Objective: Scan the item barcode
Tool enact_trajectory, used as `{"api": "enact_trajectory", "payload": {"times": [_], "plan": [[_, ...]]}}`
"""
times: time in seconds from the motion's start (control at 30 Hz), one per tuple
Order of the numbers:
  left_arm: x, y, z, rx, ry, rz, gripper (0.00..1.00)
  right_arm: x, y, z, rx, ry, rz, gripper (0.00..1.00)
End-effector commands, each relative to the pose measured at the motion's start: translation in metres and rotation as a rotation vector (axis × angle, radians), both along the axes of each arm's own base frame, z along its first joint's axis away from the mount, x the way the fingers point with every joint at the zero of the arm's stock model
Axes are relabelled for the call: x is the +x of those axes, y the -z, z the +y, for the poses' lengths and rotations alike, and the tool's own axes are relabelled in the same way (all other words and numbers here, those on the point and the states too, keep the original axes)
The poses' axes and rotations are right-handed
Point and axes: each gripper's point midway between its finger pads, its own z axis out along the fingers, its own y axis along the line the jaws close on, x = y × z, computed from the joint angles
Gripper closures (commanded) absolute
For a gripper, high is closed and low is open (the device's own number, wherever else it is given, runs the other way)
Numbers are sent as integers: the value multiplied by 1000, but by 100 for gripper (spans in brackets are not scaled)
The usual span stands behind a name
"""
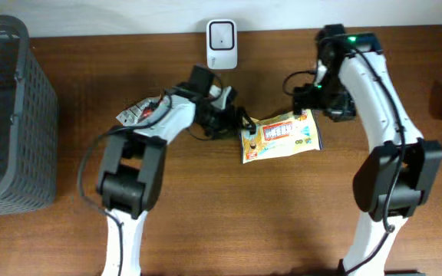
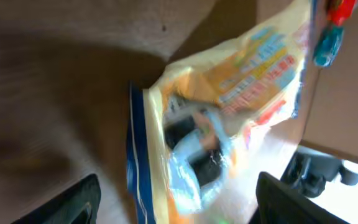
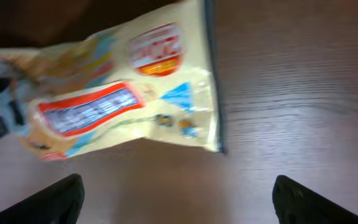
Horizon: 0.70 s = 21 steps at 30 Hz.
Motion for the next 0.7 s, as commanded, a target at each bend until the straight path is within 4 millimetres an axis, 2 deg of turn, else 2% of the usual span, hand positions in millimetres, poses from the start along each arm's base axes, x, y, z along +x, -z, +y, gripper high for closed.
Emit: {"api": "enact_trajectory", "payload": {"times": [0.0,0.03,0.07,0.1,0.17,0.2,0.23,0.3,0.33,0.37,0.4,0.43,0.47,0.53,0.57,0.6,0.67], "plan": [[-16,28,-19,-62,42,88,23,4,-8,-15,4,-3,-33,4],[-19,33,-21,-49,47,92,24,5,-6,-20,4,9,-30,4],[-19,37,-24,-30,51,79,37,4,-1,-21,4,12,-21,4],[-17,40,-25,-6,38,68,58,3,5,-21,4,12,-13,4],[-12,50,-19,69,-11,62,75,0,20,-21,3,12,2,5],[-7,55,-13,114,-30,42,97,-2,33,-21,4,12,9,5],[-3,53,-10,115,-40,38,100,-7,44,-19,13,13,28,5],[7,42,4,142,-70,31,100,-8,47,-19,13,13,31,5],[16,28,21,211,-93,-2,100,-4,47,-19,14,22,16,5],[34,-7,61,377,-135,-94,100,-1,47,-19,14,32,3,5],[41,-27,81,473,-152,-148,100,1,47,-18,19,32,-7,5],[48,-55,110,628,-188,-222,100,4,47,-18,22,32,-16,5],[56,-92,146,819,-249,-307,100,5,47,-18,22,32,-19,5],[59,-129,181,1011,-285,-388,100,5,47,-18,22,32,-20,5],[60,-136,193,1089,-300,-407,100,5,47,-18,22,32,-20,5],[57,-146,211,1245,-315,-443,100,5,47,-18,23,32,-19,5],[57,-165,224,1416,-335,-517,100,5,47,-18,23,32,-20,5]]}}
